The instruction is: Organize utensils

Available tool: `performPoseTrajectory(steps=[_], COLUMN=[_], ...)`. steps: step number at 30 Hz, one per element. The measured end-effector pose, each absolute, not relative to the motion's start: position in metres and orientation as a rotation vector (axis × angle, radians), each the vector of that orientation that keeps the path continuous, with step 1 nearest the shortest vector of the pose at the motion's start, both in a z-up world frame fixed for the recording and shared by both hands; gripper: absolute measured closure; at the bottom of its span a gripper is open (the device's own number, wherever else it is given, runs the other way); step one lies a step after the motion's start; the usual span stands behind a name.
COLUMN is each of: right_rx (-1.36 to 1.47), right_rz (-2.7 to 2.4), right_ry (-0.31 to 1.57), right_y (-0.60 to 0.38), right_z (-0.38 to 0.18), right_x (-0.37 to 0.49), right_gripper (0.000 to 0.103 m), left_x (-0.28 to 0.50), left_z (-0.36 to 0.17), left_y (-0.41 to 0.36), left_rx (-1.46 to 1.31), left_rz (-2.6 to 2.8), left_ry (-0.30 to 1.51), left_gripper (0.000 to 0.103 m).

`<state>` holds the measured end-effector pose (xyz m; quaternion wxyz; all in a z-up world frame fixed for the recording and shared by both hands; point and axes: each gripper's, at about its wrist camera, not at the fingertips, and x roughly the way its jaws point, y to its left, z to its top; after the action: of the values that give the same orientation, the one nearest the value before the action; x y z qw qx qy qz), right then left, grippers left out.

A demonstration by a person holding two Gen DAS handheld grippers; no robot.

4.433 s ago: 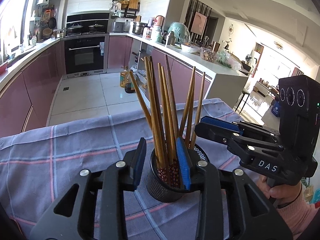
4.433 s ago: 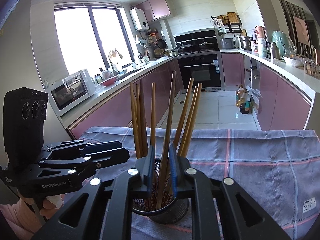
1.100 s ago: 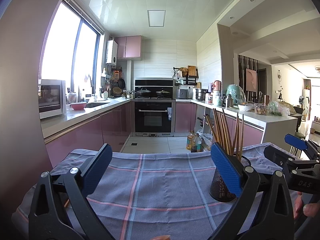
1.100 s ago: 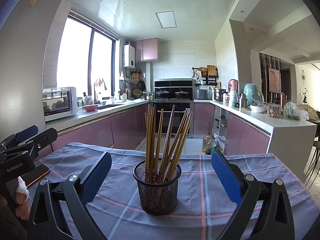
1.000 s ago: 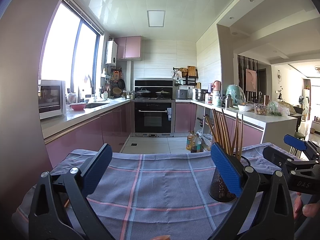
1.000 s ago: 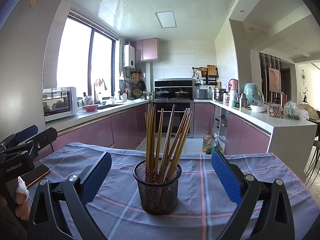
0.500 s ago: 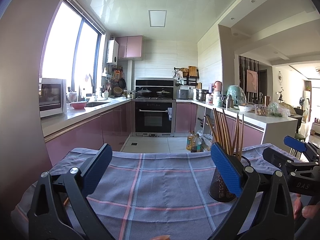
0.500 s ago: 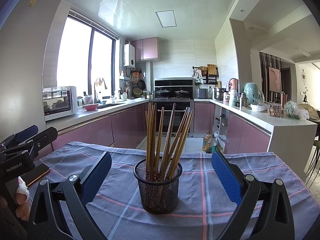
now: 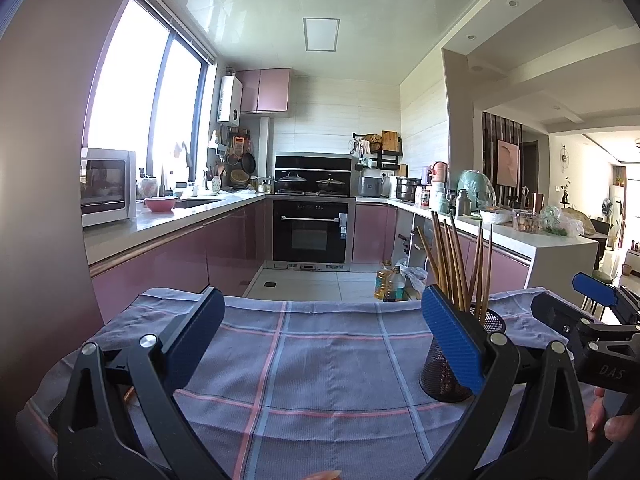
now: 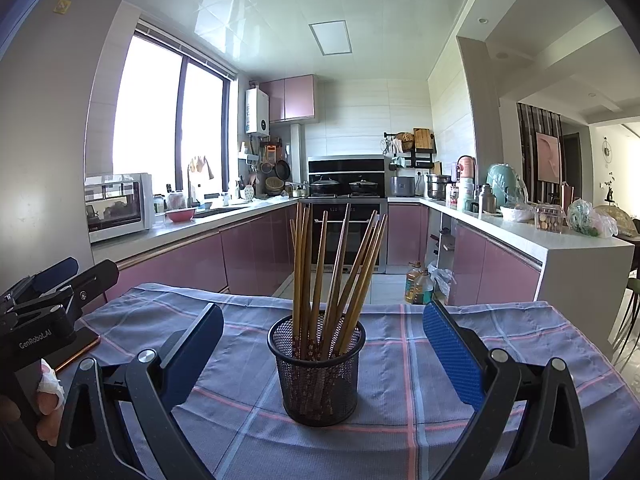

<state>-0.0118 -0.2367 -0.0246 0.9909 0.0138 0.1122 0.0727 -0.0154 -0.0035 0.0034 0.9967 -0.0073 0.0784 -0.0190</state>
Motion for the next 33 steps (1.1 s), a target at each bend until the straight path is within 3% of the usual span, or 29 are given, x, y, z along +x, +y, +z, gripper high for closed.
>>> performPoseTrajectory(steps=[33], right_rx=[0.039], right_rz=[0.127], right_ry=[0.237], right_y=[-0.2382], right_z=[-0.0312], right_x=[-0.0088], right_gripper=[0.006], left_x=[-0.0142], left_z=[-0.0002], left_y=[-0.0060], left_rx=[-0.013], left_rz=[-0.041], left_ry=[0.163], left_gripper=[0.006])
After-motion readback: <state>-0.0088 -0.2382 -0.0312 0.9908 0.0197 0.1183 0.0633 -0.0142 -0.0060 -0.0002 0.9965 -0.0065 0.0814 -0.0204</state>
